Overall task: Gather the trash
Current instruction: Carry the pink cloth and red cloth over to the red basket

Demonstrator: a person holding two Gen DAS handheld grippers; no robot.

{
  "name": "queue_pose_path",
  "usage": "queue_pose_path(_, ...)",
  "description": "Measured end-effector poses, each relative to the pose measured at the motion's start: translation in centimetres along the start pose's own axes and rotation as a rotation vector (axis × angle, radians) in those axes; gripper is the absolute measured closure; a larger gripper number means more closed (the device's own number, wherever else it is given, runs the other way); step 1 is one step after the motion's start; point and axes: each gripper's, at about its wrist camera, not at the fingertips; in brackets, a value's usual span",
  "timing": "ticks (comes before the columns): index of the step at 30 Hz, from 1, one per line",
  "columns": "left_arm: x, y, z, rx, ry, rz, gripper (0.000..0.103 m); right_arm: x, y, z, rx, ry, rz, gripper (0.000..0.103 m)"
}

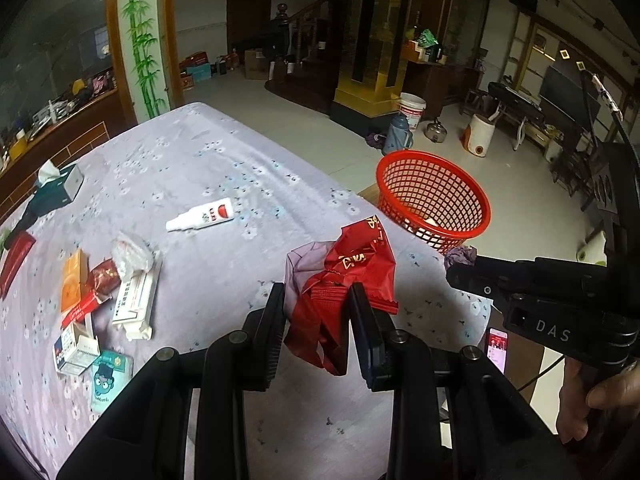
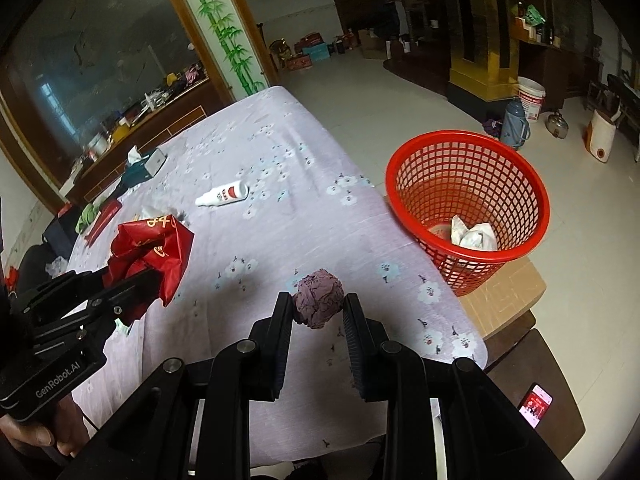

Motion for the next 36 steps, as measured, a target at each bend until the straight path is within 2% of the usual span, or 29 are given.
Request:
queue_pose_path(20,0.4,1.8,-2.5,0.008,0.009,0.007,0.073,-1.0,2.8,-1.3,0.017,0.022,-0.015,0.075)
queue_pose_path(36,3.5,5.7,-6.8,0.037,0.009,0.064,0.073,-3.1,9.7,-3.8,0.125,0.05,0.01,0.075)
Point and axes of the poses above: each gripper's, at about its wrist camera, not at the fingertips, and x roughly the way its jaws point, y to its right, z to its underside, and after that the axes turned 13 degrees about -y, right-handed
